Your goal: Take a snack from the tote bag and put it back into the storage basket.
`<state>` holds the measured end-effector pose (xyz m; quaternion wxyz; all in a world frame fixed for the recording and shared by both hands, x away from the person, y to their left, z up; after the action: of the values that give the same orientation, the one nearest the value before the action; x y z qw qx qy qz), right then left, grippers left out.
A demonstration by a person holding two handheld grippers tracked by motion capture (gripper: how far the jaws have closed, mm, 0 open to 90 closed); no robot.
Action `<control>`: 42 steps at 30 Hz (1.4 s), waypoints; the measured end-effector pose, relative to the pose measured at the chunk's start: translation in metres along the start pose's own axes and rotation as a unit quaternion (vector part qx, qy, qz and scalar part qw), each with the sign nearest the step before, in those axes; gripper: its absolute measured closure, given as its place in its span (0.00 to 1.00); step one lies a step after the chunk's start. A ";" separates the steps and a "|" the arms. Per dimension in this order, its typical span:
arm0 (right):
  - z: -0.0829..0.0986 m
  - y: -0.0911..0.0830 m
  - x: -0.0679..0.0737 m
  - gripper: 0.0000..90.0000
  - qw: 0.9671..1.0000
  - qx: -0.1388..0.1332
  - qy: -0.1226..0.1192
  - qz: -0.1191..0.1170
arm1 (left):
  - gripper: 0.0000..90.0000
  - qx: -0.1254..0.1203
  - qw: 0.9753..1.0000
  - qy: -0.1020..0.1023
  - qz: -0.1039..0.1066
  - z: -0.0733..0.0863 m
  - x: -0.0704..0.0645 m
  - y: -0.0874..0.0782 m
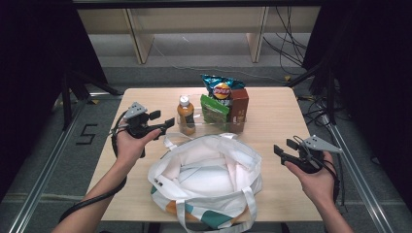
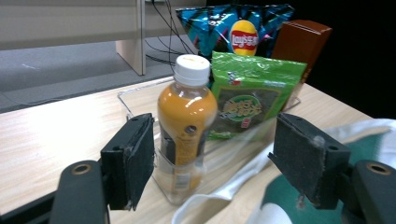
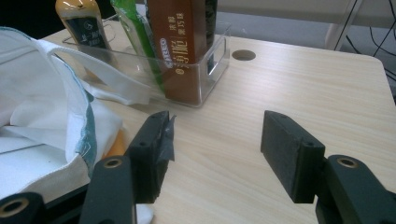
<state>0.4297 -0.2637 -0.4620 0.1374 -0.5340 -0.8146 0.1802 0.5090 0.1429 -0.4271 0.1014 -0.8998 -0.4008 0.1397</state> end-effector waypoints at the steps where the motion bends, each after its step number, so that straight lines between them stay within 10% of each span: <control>1: 0.000 0.000 0.000 0.49 1.000 0.001 0.003 0.000 | 0.32 0.000 1.000 0.000 0.000 0.001 -0.001 -0.002; 22: 0.001 0.001 0.001 0.48 1.000 0.006 -0.008 -0.003 | 0.32 -0.001 0.999 -0.006 0.033 0.040 -0.027 -0.026; 42: 0.004 0.000 0.003 0.48 1.000 0.011 0.006 -0.003 | 0.32 -0.005 1.000 0.012 0.019 0.059 -0.043 -0.036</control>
<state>0.4267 -0.2610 -0.4654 0.1491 -0.5308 -0.8134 0.1857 0.4369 0.1381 -0.4649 0.0991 -0.9092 -0.3834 0.1282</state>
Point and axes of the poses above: each handheld gripper's, and its own axes: y roughly forward along the jaws, z roughly out of its underside, x roughly to its left, the point moved 8 cm from there along y, roughly forward along the jaws, and after that the axes turned 3 degrees about z, right-handed, at the moved point
